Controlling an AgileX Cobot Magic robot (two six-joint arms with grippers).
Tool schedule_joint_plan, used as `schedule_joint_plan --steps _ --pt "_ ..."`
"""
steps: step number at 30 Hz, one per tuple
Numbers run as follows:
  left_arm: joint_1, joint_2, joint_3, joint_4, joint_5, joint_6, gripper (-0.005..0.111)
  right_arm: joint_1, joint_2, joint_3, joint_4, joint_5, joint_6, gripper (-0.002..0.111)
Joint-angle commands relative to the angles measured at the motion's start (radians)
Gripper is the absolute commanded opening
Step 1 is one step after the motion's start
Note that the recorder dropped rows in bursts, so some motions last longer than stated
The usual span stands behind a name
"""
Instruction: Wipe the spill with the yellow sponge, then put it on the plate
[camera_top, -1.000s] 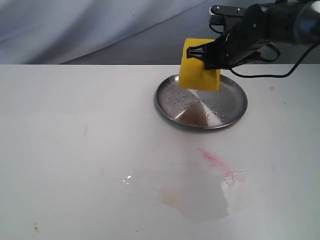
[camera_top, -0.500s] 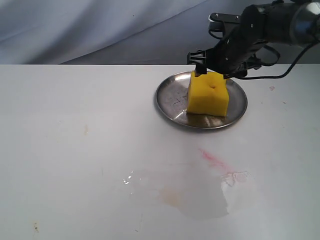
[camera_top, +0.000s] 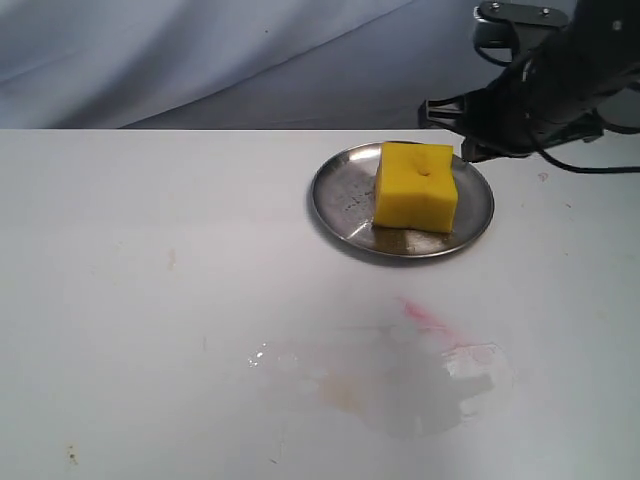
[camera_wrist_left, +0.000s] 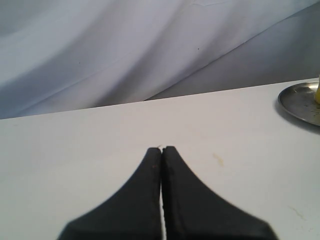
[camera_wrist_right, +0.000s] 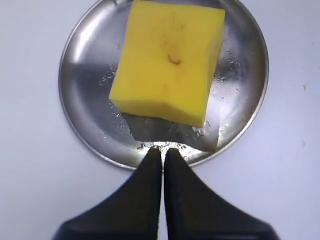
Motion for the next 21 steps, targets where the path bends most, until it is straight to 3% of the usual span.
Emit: schedule_joint_plan --steps 1,13,21 --pt "0.001 -0.003 -0.003 0.001 -0.006 -0.008 0.0 -0.001 -0.176 0.172 0.0 -0.101 0.016 0.0" --pt "0.001 -0.003 -0.003 0.001 -0.006 -0.008 0.0 -0.001 -0.588 0.475 -0.06 -0.146 0.071 0.0" --pt "0.001 -0.003 -0.003 0.001 -0.006 -0.008 0.0 -0.001 -0.821 0.669 -0.074 -0.268 0.141 0.0"
